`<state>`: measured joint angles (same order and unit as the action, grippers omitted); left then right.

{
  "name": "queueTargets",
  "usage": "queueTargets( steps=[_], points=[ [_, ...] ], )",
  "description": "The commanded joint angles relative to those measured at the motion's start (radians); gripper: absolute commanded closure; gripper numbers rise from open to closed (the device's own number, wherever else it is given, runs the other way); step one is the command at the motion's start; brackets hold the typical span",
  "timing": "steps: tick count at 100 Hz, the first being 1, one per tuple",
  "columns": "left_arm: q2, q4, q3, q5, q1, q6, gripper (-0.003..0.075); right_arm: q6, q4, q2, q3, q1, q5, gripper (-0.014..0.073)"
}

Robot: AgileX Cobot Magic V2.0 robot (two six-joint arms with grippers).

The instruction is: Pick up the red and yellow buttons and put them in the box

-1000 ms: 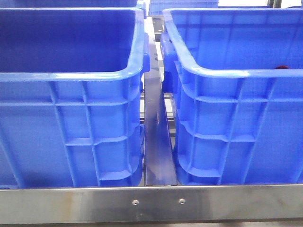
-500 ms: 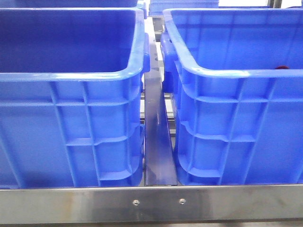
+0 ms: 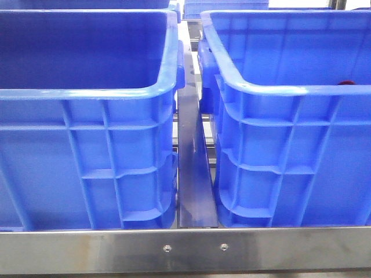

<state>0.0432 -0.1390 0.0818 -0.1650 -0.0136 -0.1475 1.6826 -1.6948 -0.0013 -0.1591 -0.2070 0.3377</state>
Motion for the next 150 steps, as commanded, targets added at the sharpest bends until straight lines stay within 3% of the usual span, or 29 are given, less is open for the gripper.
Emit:
queueTargets(
  steps=[1,15,125,150],
  points=[
    [-0.059,0.007,-0.024,0.108,-0.016,0.001,0.0741,0.009,-0.034,0.009,-0.025,-0.007,0.009,0.0659],
    [-0.080,0.108,-0.102,0.142,-0.016,0.148,0.0741,0.009,-0.034,0.011,-0.025,-0.004,0.008,0.0659],
    [-0.080,0.098,-0.100,0.185,-0.016,0.148,0.0741,0.009,-0.036,0.011,-0.025,0.000,0.005,0.0659],
    [-0.080,0.098,-0.100,0.185,-0.016,0.148,0.0741,0.009,-0.043,0.011,-0.025,0.106,-0.247,0.0659]
  ],
)
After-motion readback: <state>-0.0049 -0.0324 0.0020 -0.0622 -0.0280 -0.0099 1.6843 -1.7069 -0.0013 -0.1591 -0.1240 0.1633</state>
